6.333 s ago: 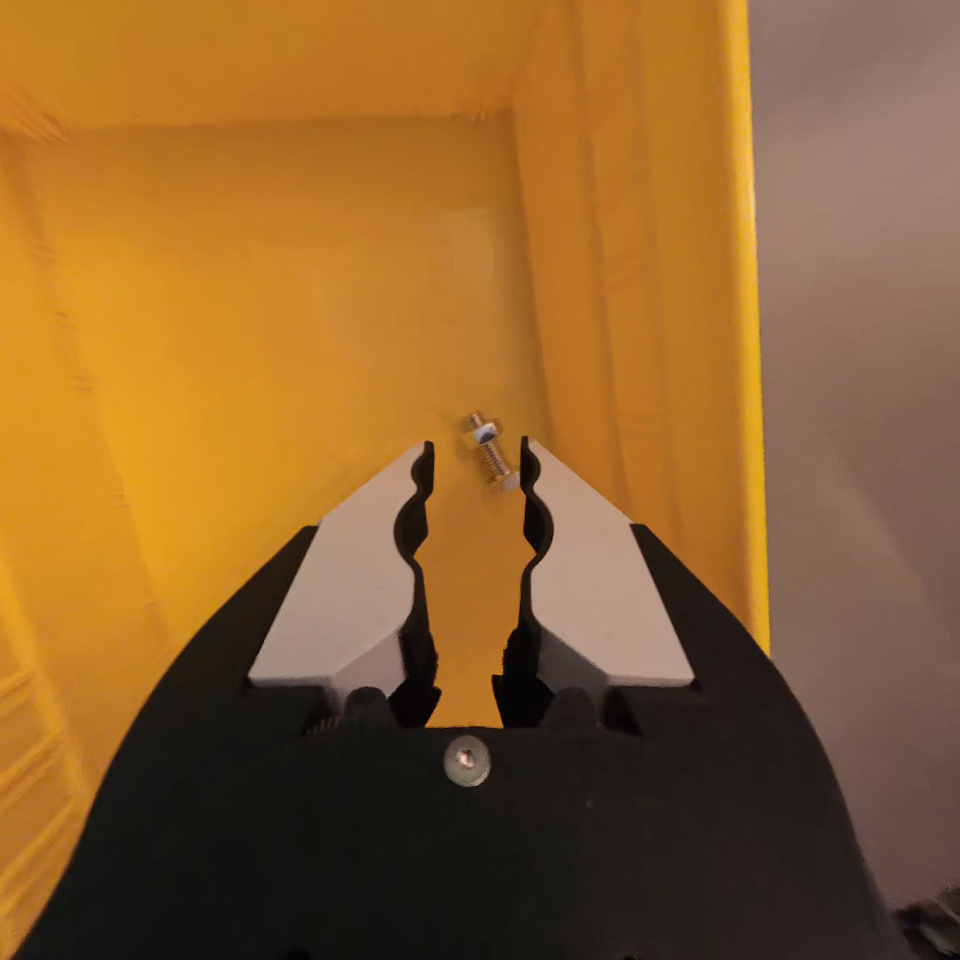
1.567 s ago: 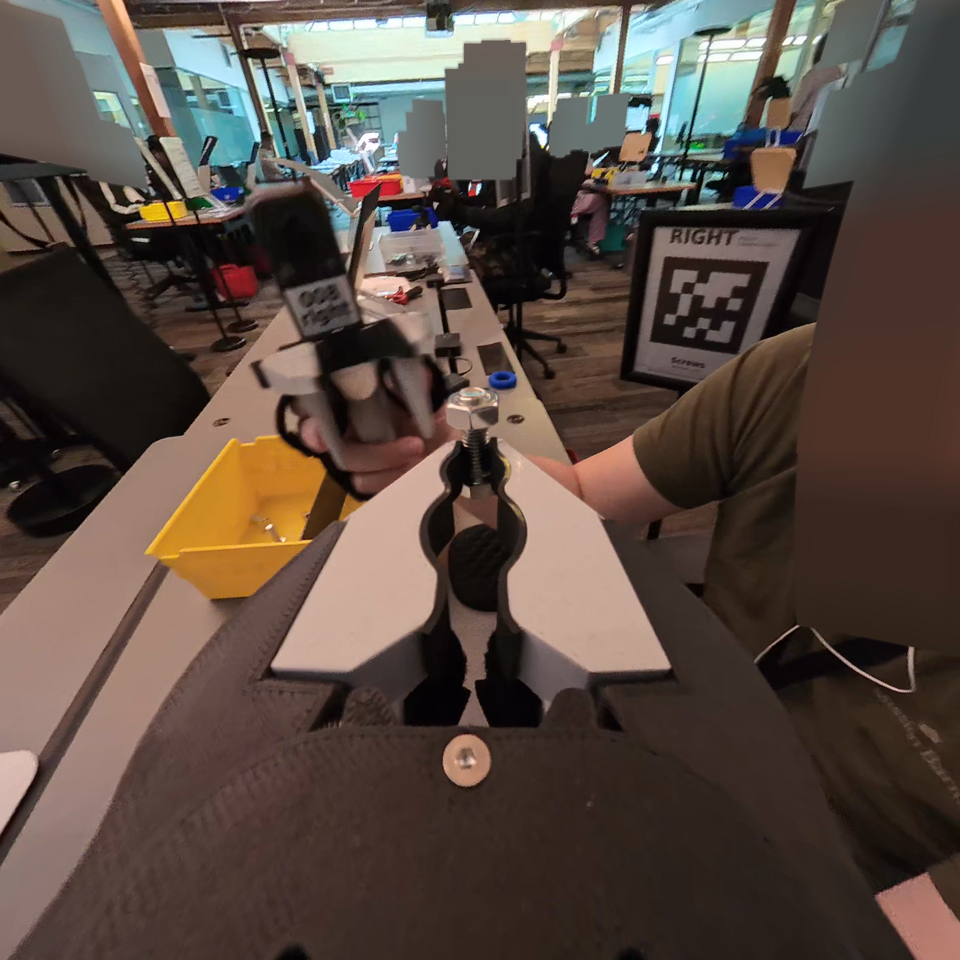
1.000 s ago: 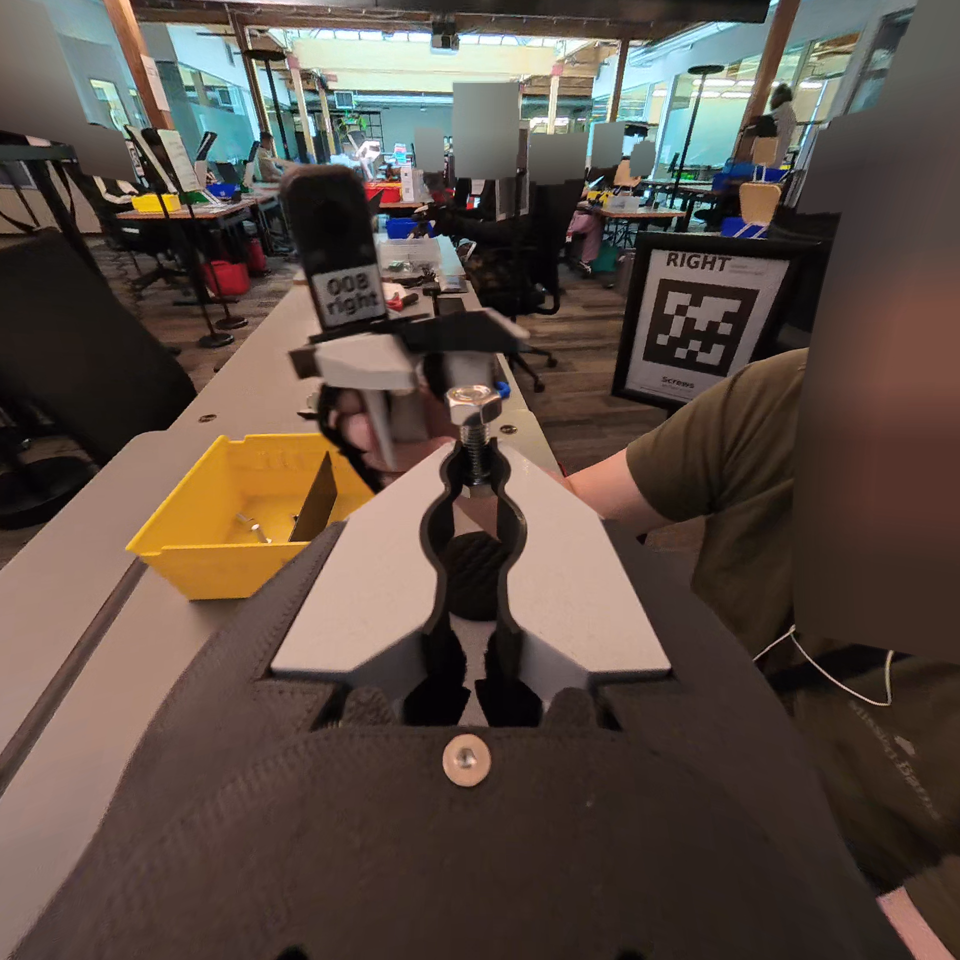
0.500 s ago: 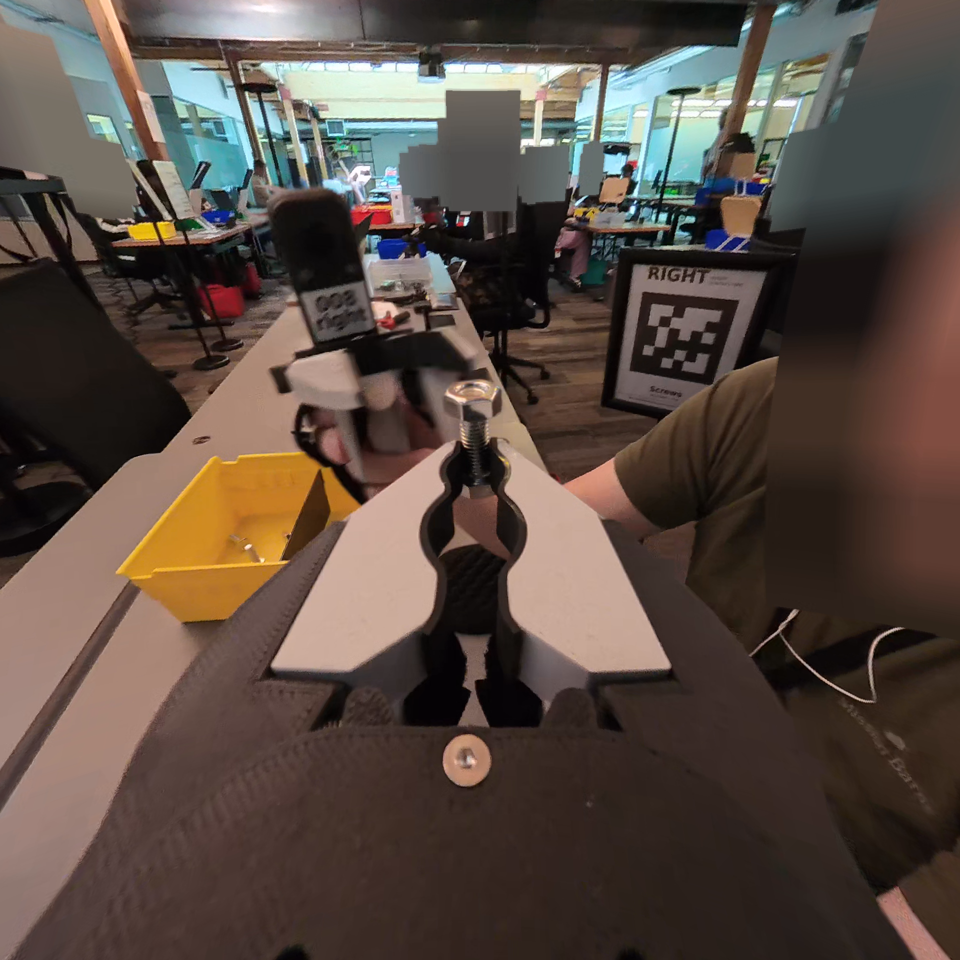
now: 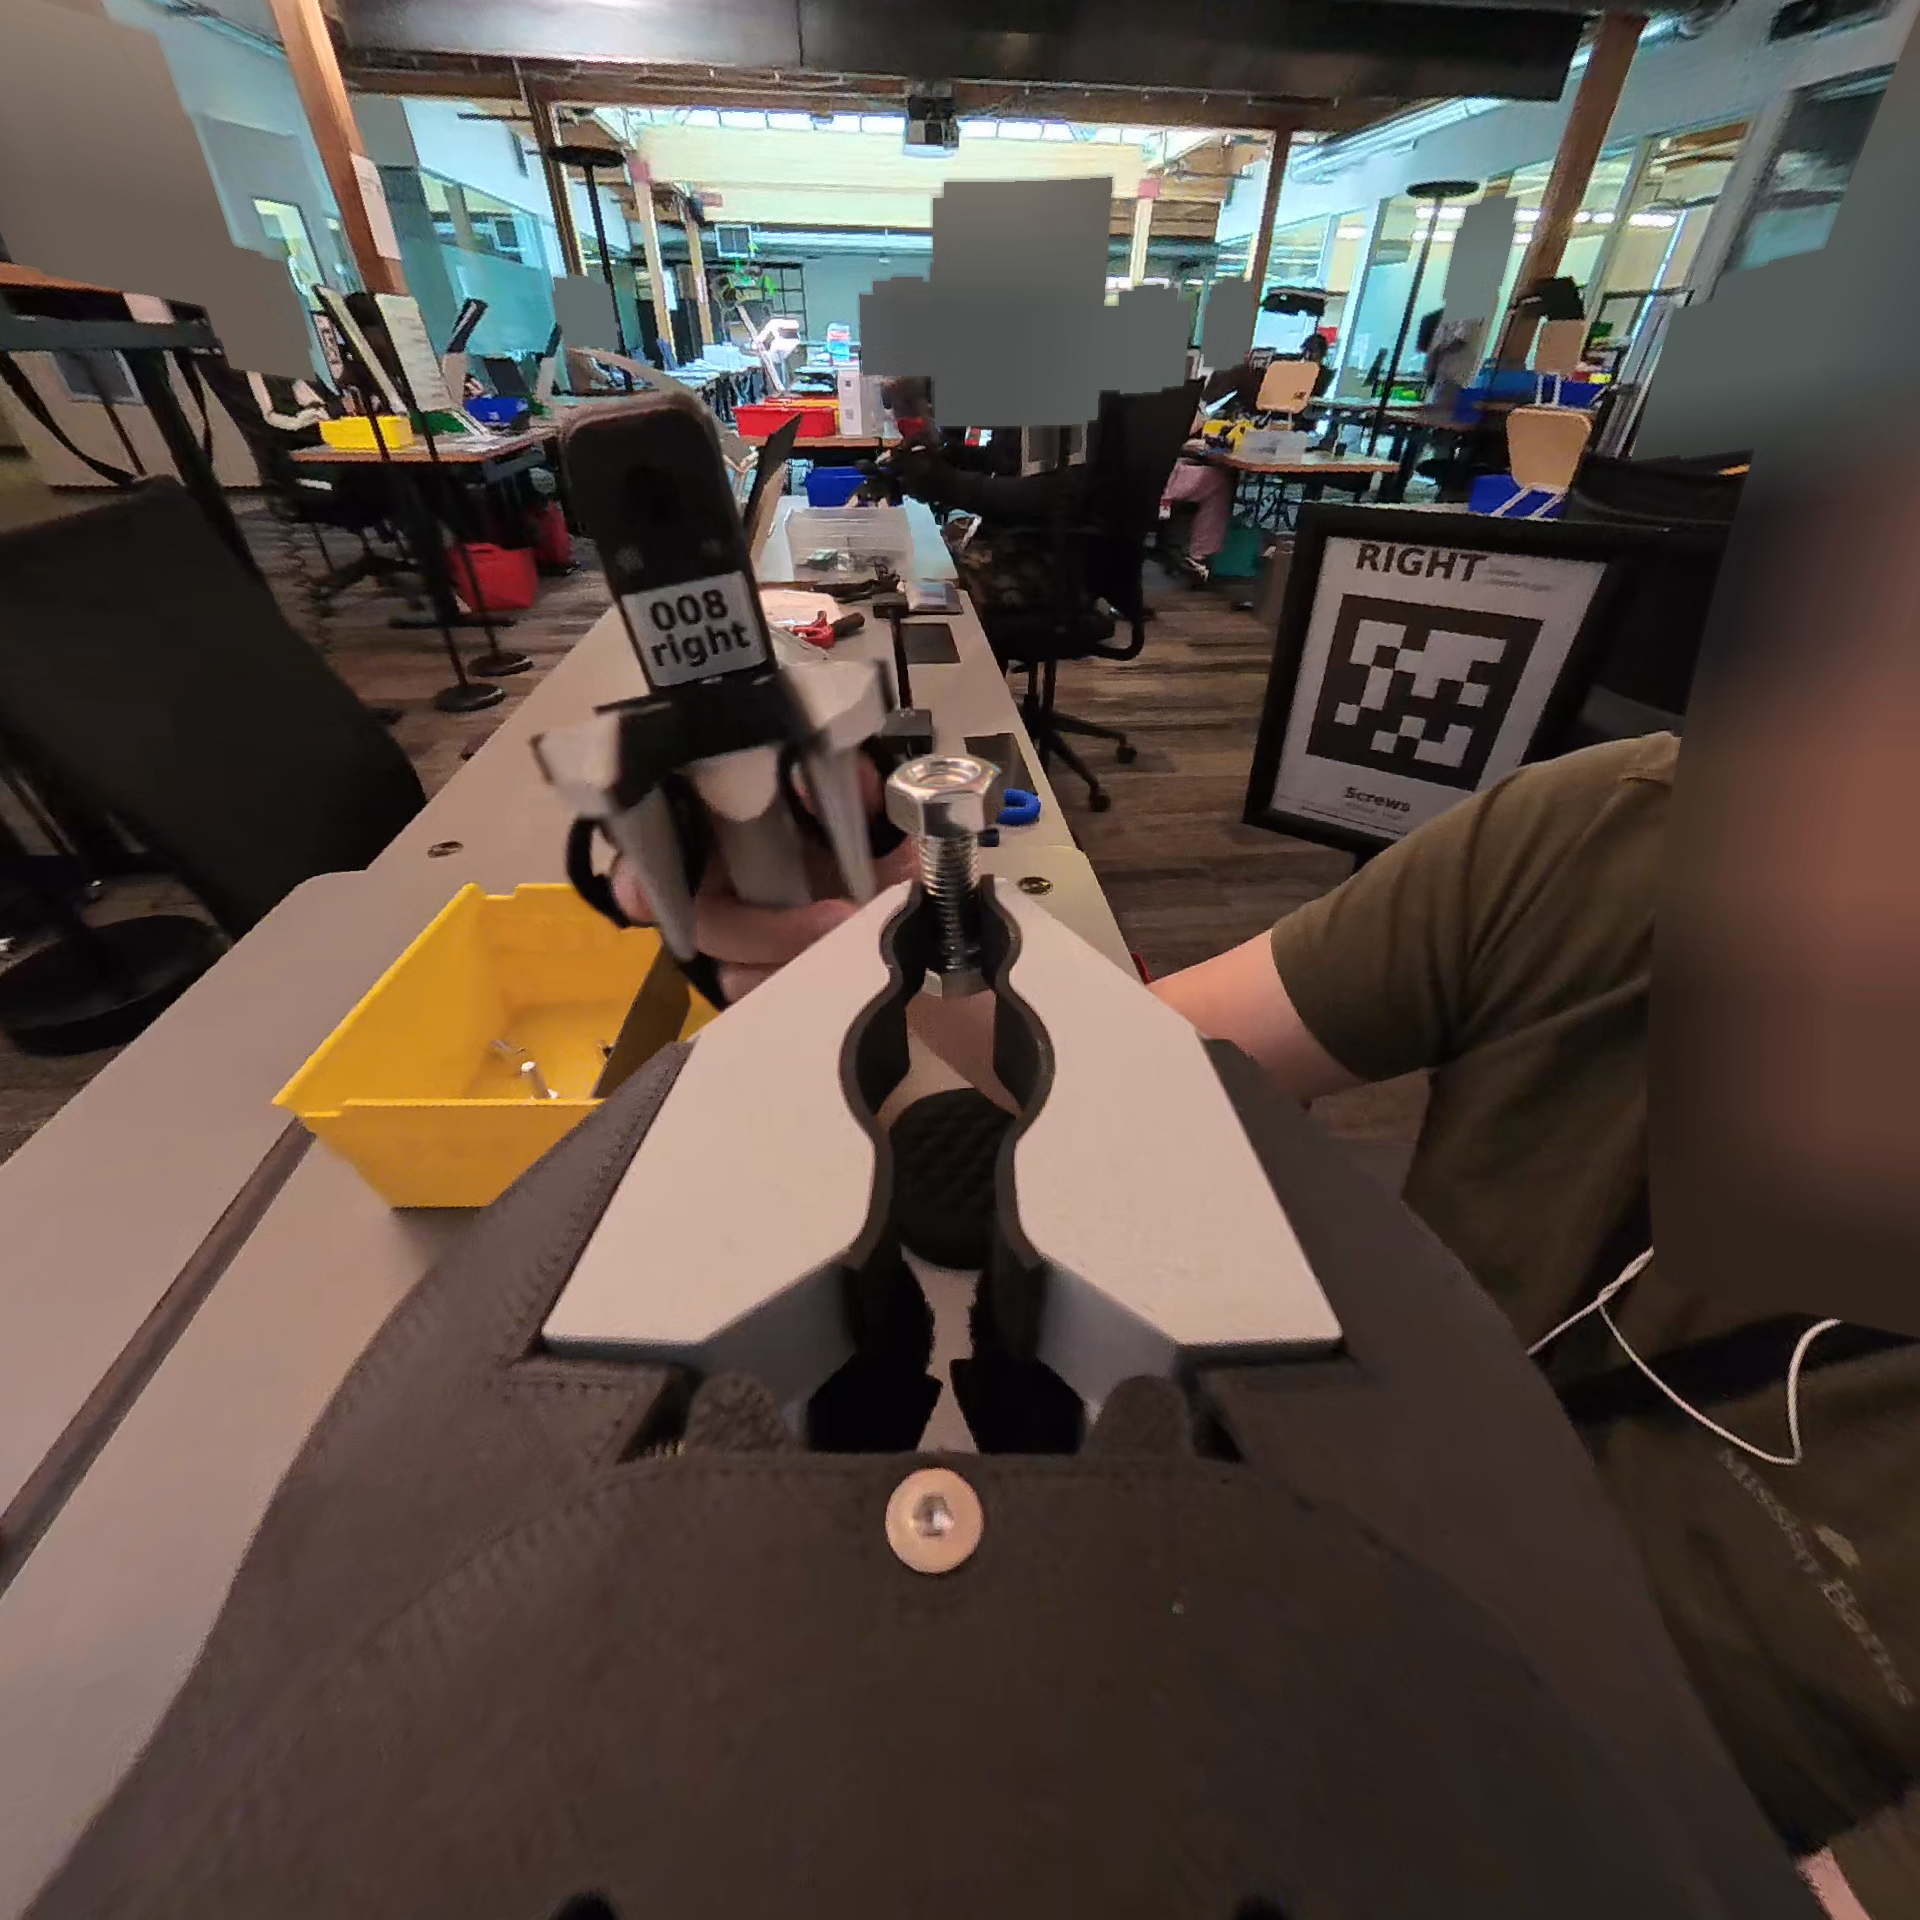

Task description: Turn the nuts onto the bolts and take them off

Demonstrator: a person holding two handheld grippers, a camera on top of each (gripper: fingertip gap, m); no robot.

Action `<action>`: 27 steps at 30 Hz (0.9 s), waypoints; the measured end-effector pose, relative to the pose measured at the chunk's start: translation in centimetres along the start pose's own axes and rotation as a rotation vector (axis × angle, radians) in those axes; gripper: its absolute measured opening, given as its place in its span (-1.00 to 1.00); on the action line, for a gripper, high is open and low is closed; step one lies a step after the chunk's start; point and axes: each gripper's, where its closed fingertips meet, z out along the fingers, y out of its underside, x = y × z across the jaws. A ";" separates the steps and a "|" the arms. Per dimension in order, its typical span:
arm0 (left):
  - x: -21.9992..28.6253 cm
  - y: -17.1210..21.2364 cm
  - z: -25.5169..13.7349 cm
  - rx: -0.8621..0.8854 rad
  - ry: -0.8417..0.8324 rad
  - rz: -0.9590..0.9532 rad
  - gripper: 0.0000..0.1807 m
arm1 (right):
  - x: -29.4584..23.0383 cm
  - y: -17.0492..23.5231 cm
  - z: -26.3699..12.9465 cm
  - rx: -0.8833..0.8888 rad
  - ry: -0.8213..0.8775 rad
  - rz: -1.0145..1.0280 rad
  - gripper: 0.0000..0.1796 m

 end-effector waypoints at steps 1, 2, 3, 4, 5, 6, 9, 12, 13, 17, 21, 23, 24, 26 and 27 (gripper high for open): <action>0.0 0.2 0.1 -0.009 -0.003 0.007 -0.91 | -1.0 -0.4 0.2 0.015 -0.039 0.001 -0.64; -0.1 0.4 0.2 -0.020 -0.006 0.013 -0.91 | -1.8 -0.5 0.4 0.019 -0.066 -0.007 -0.64; -0.2 0.5 0.2 -0.027 -0.009 0.015 -0.91 | -2.5 -0.3 0.7 0.006 -0.079 -0.021 -0.63; -0.2 0.5 0.3 -0.028 -0.009 0.014 -0.91 | -2.8 0.1 1.0 -0.023 -0.082 -0.038 -0.61; -0.1 0.5 0.4 -0.025 -0.003 0.011 -0.91 | -3.0 0.7 1.3 -0.058 -0.081 -0.055 -0.59; 0.0 0.4 0.4 -0.023 0.004 0.008 -0.92 | -3.0 1.4 1.6 -0.092 -0.078 -0.067 -0.58; 0.4 0.4 0.5 -0.023 0.018 0.011 -0.91 | -2.2 1.9 1.7 -0.102 -0.065 -0.068 -0.57; 0.5 0.0 0.1 -0.003 0.017 0.018 -0.92 | -0.4 0.9 0.6 -0.037 -0.039 0.025 -0.73; 1.0 -0.2 -0.1 0.009 0.053 0.015 -0.92 | 1.0 0.4 0.0 0.000 0.026 0.032 -0.78; 0.5 -0.3 -0.5 0.017 0.012 0.018 -0.91 | -1.0 -0.4 -0.1 0.012 -0.058 0.018 -0.69; -0.3 0.1 -0.4 0.003 -0.004 0.001 -0.91 | -3.5 1.3 1.9 -0.101 -0.072 -0.086 -0.56; -0.4 0.2 -0.3 0.001 0.000 -0.010 -0.91 | -3.0 2.1 2.5 -0.143 -0.006 -0.130 -0.57; -0.5 0.3 -0.2 -0.001 0.000 -0.013 -0.91 | -2.9 2.2 2.7 -0.150 0.010 -0.134 -0.58; -0.4 0.4 0.0 -0.008 0.000 -0.011 -0.91 | -2.9 2.1 2.8 -0.142 0.013 -0.122 -0.65; -0.2 0.4 0.0 -0.008 0.008 -0.008 -0.91 | -2.6 2.0 2.7 -0.136 0.030 -0.120 -0.78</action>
